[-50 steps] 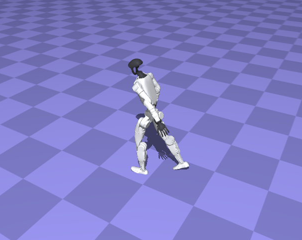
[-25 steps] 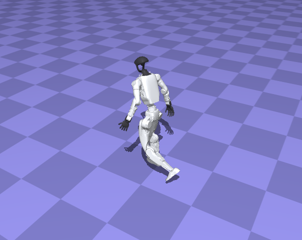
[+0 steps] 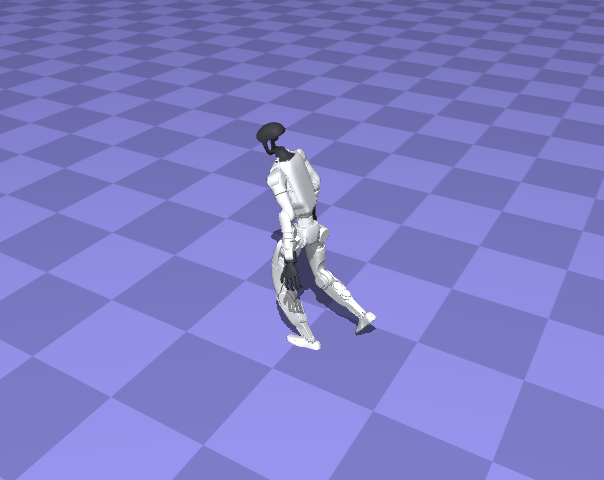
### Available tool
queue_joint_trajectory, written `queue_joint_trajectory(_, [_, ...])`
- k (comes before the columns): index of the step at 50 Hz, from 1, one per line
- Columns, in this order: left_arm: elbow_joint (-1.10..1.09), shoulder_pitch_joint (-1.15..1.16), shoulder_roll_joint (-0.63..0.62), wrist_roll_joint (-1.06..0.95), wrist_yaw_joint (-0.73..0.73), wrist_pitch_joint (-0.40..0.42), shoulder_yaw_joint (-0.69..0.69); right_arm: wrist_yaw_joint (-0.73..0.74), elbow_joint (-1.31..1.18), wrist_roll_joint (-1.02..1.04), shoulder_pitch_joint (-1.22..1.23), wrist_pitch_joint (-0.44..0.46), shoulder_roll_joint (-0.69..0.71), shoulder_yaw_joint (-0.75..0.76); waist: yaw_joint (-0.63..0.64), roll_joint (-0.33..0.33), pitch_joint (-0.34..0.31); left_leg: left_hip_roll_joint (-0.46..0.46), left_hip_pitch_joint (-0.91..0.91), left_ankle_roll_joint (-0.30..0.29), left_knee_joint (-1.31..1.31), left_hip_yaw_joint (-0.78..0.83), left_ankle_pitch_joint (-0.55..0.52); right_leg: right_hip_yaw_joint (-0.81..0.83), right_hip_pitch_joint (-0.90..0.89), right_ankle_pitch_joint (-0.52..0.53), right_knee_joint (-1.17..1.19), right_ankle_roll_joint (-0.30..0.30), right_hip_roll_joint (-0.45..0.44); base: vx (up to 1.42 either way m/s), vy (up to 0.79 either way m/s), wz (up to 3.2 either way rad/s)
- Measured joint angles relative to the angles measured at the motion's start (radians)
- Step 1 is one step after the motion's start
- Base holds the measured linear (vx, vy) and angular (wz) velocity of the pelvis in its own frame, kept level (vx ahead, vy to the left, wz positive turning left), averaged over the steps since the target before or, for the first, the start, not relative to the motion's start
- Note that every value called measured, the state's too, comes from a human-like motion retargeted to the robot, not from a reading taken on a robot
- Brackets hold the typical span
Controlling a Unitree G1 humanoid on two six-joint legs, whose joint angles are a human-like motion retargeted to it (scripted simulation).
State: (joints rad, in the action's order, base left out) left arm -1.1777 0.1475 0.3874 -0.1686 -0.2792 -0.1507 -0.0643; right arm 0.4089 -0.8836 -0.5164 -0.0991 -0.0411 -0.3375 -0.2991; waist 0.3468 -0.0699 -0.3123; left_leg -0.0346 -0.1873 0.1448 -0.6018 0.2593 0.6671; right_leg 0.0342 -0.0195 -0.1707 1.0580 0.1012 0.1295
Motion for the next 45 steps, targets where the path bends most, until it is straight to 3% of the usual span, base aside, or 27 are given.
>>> queue_joint_trajectory(3, [0.268, -0.079, 0.018, -0.055, 0.043, 0.087, -0.053, 0.045, -0.047, 0.124, -0.098, 0.017, 0.004, -0.032, -0.167, 0.022, 0.118, -0.004, 0.035, -0.050, 0.114, -0.054, -0.069, 0.091, -0.223, -0.139, 0.045, -0.105, 0.037, 1.07, 0.03, 1.19])
queue_joint_trajectory(7, [0.601, -0.142, 0.094, -0.085, -0.015, 0.304, -0.133, -0.072, -0.055, 0.216, -0.205, -0.077, -0.075, -0.011, -0.412, 0.134, 0.213, -0.064, 0.140, -0.138, 0.276, -0.141, -0.272, 0.163, -0.322, -0.153, -0.356, -0.103, -0.021, 1.13, -0.16, 1.14])
queue_joint_trajectory(10, [0.684, -0.220, 0.145, -0.216, -0.064, 0.399, -0.160, -0.131, -0.099, 0.190, -0.183, -0.055, -0.134, 0.024, -0.579, 0.175, 0.178, -0.066, 0.273, -0.164, 0.348, -0.186, -0.427, 0.196, -0.235, -0.085, -0.852, -0.051, -0.022, 1.21, -0.32, 0.94])
queue_joint_trajectory(13, [0.617, -0.254, 0.154, -0.482, 0.079, 0.360, -0.119, -0.112, -0.162, 0.145, -0.098, 0.043, -0.136, 0.026, -0.649, 0.133, 0.102, -0.042, 0.450, -0.143, 0.337, -0.178, -0.494, 0.191, -0.179, -0.040, -1.023, 0.025, 0.008, 1.23, -0.36, -0.13])
queue_joint_trajectory(15, [0.556, -0.228, 0.136, -0.702, 0.135, 0.334, -0.071, -0.080, -0.190, 0.072, -0.011, 0.091, -0.131, 0.009, -0.640, 0.111, 0.050, -0.036, 0.504, -0.101, 0.204, -0.135, -0.518, 0.131, -0.152, -0.035, -0.964, -0.003, -0.001, 1.17, -0.29, -1.46])
queue_joint_trajectory(18, [0.457, -0.117, 0.070, -0.842, 0.029, 0.342, -0.051, -0.014, -0.238, -0.040, 0.180, 0.114, -0.121, -0.039, -0.594, 0.141, -0.010, -0.082, 0.415, -0.063, -0.181, -0.075, -0.510, 0.029, -0.170, -0.233, -0.692, -0.113, -0.073, 1.12, -0.14, -1.88])
queue_joint_trajectory(20, [0.379, -0.032, 0.002, -0.777, -0.064, 0.295, -0.073, 0.039, -0.276, -0.046, 0.328, 0.126, -0.104, -0.048, -0.585, 0.170, -0.010, -0.102, 0.266, -0.042, -0.431, -0.086, -0.417, 0.003, -0.196, -0.321, -0.566, -0.124, -0.100, 1.10, 0.02, -1.03])
queue_joint_trajectory(23, [0.262, 0.098, -0.113, -0.640, -0.037, 0.117, -0.128, 0.093, -0.247, 0.019, 0.457, 0.123, -0.057, -0.011, -0.557, 0.184, 0.062, -0.113, 0.025, 0.018, -0.585, -0.081, -0.260, 0.011, -0.160, -0.324, -0.593, -0.097, -0.087, 1.10, 0.07, -0.22])
queue_joint_trajectory(26, [0.144, 0.217, -0.188, -0.601, 0.100, -0.001, -0.141, 0.034, -0.106, 0.002, 0.458, 0.076, -0.007, -0.004, -0.424, 0.131, 0.163, -0.092, -0.122, 0.057, -0.445, 0.011, -0.170, -0.037, -0.095, -0.214, -0.705, -0.082, -0.049, 1.13, 0.09, -0.65])
queue_joint_trajectory(29, [0.063, 0.336, -0.209, -0.581, 0.167, 0.020, -0.069, -0.129, 0.041, 0.001, 0.418, 0.005, 0.006, -0.028, -0.248, 0.050, 0.225, -0.035, -0.136, 0.012, -0.051, 0.106, -0.184, -0.101, -0.016, -0.052, -0.795, -0.046, -0.003, 1.18, 0.22, -1.12])
queue_joint_trajectory(33, [-0.051, 0.421, -0.174, -0.464, 0.224, 0.065, 0.132, -0.384, 0.126, 0.013, 0.356, 0.001, -0.035, 0.004, -0.062, 0.025, 0.240, -0.030, -0.067, -0.095, 0.462, 0.205, -0.266, -0.114, 0.176, 0.129, -0.899, -0.013, -0.006, 1.20, 0.36, -0.43])
queue_joint_trajectory(35, [-0.141, 0.381, -0.119, -0.393, 0.167, 0.034, 0.187, -0.476, 0.121, -0.082, 0.310, 0.059, -0.050, 0.029, 0.008, -0.002, 0.221, -0.016, -0.073, -0.083, 0.457, 0.135, -0.341, -0.112, 0.275, 0.181, -0.915, -0.014, 0.009, 1.17, 0.33, 0.41])
queue_joint_trajectory(38, [-0.188, 0.238, -0.045, -0.333, -0.076, -0.001, 0.190, -0.399, 0.115, -0.169, 0.229, 0.084, -0.096, 0.071, 0.063, 0.009, 0.086, -0.020, -0.044, -0.052, 0.101, 0.036, -0.151, -0.104, 0.406, 0.222, -0.773, 0.018, 0.008, 1.14, 0.30, 0.97])
queue_joint_trajectory(40, [-0.184, 0.126, -0.023, -0.329, -0.206, 0.026, 0.185, -0.257, 0.083, -0.106, 0.183, 0.044, -0.116, 0.066, 0.072, 0.017, 0.041, -0.027, -0.013, -0.039, -0.037, 0.012, -0.037, -0.110, 0.355, 0.219, -0.532, 0.054, -0.014, 1.13, 0.24, 0.88])
queue_joint_trajectory(42, [-0.158, 0.009, -0.015, -0.374, -0.231, 0.064, 0.173, -0.080, 0.014, 0.032, 0.150, 0.027, -0.103, 0.019, 0.042, -0.016, 0.069, -0.004, -0.010, -0.009, -0.053, -0.008, 0.006, -0.099, 0.169, 0.123, -0.248, 0.037, -0.016, 1.07, 0.17, 0.84])
queue_joint_trajectory(43, [-0.137, -0.052, -0.011, -0.414, -0.218, 0.077, 0.158, 0.003, -0.031, 0.093, 0.140, 0.032, -0.084, -0.014, 0.015, -0.051, 0.112, 0.018, -0.028, 0.003, -0.025, -0.016, 0.000, -0.088, 0.036, 0.050, -0.123, 0.012, -0.003, 1.05, 0.13, 0.89])
queue_joint_trajectory(45, [-0.044, -0.135, -0.011, -0.452, -0.142, 0.085, 0.126, 0.093, -0.102, 0.172, 0.097, 0.058, -0.041, -0.054, -0.061, -0.061, 0.180, 0.025, -0.005, -0.005, 0.057, -0.047, -0.033, -0.040, -0.154, -0.060, 0.003, -0.054, -0.007, 1.05, 0.11, 0.96])
